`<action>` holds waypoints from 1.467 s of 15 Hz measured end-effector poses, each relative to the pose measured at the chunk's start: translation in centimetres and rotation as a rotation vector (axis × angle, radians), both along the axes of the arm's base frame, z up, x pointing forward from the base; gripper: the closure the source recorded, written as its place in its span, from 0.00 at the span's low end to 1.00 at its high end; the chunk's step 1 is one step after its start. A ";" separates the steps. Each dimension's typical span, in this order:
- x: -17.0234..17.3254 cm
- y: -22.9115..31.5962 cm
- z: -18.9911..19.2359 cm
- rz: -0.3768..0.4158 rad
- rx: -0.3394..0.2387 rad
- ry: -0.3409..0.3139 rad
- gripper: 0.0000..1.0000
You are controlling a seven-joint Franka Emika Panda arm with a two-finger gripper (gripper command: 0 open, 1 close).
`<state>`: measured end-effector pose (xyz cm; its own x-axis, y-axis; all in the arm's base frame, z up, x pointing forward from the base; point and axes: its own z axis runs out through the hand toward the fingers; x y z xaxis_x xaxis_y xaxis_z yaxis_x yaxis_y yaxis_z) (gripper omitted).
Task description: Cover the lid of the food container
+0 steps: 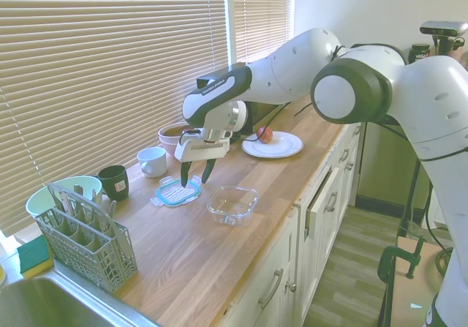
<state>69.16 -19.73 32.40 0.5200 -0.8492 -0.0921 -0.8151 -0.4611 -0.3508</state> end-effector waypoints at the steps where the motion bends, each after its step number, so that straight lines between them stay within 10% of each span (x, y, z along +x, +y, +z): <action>1: 0.1 0.0 -0.1 -0.005 0.004 -0.005 0.00; 8: 1.0 -0.4 -0.2 -0.018 0.021 -0.022 0.00; 9: 1.2 -0.4 -0.2 -0.018 0.021 -0.023 1.00; 22: 1.2 -1.8 -0.8 -0.065 0.030 -0.013 1.00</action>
<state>70.38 -21.54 31.56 0.4651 -0.8782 -0.1119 -0.8384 -0.3963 -0.3743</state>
